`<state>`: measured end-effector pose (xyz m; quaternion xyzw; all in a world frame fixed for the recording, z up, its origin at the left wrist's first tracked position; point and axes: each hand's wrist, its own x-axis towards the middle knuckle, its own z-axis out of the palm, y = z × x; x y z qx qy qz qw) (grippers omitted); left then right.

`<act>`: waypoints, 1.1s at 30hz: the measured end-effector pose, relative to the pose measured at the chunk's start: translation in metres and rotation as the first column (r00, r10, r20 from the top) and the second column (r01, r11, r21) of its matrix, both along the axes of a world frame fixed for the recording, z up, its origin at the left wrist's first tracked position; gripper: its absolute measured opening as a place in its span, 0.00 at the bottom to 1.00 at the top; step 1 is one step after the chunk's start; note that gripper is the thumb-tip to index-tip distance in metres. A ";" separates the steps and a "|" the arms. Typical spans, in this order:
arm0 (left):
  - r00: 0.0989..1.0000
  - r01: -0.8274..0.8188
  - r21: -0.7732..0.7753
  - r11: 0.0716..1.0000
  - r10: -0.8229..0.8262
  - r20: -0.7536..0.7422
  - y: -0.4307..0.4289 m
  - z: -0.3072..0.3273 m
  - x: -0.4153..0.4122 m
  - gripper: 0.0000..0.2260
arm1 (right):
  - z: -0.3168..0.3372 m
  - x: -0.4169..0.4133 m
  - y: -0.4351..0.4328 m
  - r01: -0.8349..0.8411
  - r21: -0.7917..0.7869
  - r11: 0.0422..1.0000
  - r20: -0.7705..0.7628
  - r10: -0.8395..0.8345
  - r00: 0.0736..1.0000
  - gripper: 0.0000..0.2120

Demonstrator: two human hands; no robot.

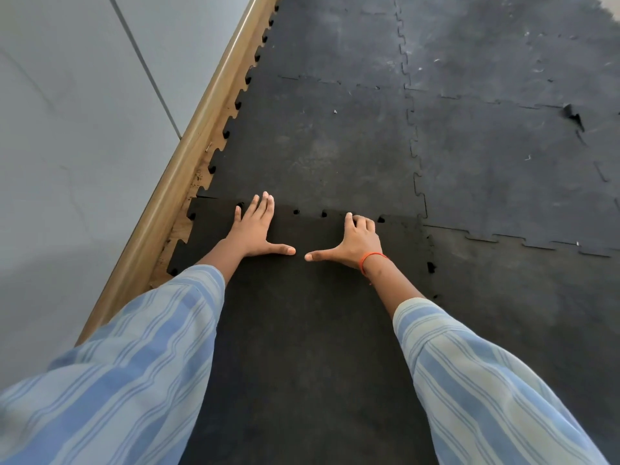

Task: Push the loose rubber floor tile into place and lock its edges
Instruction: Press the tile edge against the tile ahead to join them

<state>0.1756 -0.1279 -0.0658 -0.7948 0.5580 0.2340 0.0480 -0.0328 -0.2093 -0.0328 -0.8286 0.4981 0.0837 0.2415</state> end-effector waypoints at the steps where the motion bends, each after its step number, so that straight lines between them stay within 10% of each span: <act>1: 1.000 0.013 0.004 1.000 -0.013 0.014 0.001 0.001 -0.001 0.58 | 0.000 0.000 0.000 0.004 -0.033 0.999 -0.014 -0.004 1.000 0.65; 17: 0.990 0.079 0.123 0.989 -0.092 0.104 0.000 0.011 -0.024 0.46 | 0.002 0.004 -0.003 -0.262 -0.222 0.939 -0.353 0.173 0.920 0.63; 24: 0.994 0.097 0.167 0.981 -0.104 0.032 -0.001 0.007 -0.027 0.40 | -0.021 -0.008 0.018 -0.277 -0.141 0.950 -0.287 0.229 0.930 0.46; 33: 0.996 0.026 0.128 0.991 -0.036 0.079 0.006 0.015 -0.025 0.47 | -0.007 0.005 0.011 -0.261 -0.025 0.965 -0.350 0.236 0.907 0.47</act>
